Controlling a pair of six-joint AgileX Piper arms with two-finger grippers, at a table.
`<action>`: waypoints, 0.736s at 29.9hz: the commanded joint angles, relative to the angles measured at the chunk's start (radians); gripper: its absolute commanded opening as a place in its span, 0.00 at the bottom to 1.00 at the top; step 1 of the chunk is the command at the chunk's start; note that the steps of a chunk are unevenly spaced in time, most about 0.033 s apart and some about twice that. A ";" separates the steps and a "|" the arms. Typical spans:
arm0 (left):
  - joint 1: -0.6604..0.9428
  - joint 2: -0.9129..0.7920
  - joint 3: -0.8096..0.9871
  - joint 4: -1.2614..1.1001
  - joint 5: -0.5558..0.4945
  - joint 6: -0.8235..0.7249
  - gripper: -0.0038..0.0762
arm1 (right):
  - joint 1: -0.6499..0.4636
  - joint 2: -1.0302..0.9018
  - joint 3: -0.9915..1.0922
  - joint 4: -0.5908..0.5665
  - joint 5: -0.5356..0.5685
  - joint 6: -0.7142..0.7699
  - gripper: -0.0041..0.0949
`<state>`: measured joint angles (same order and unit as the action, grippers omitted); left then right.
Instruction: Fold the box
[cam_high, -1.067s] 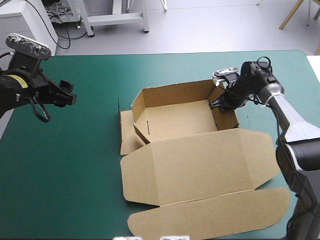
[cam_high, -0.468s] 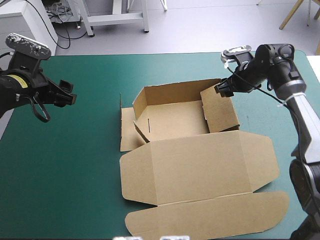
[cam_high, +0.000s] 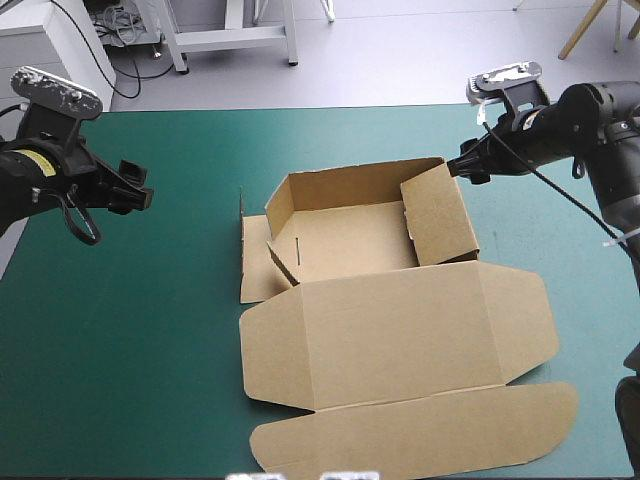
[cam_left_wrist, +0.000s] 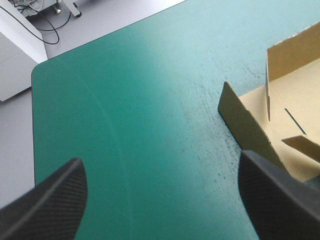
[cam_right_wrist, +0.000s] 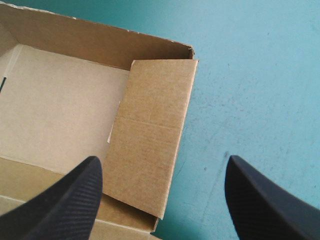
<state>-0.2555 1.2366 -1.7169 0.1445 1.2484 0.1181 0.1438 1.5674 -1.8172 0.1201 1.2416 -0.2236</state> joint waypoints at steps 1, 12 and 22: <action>0.002 -0.023 -0.019 0.010 0.023 -0.010 0.78 | -0.005 0.009 0.013 -0.025 -0.039 -0.004 0.69; 0.002 -0.023 -0.019 0.000 0.032 -0.010 0.78 | -0.005 0.253 0.042 0.026 -0.079 -0.003 0.69; 0.002 -0.023 -0.019 0.000 0.036 -0.012 0.78 | -0.005 0.353 0.042 0.021 -0.127 -0.003 0.56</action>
<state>-0.2555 1.2366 -1.7169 0.1435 1.2484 0.1181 0.1438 1.9564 -1.7494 0.1348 1.1395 -0.2236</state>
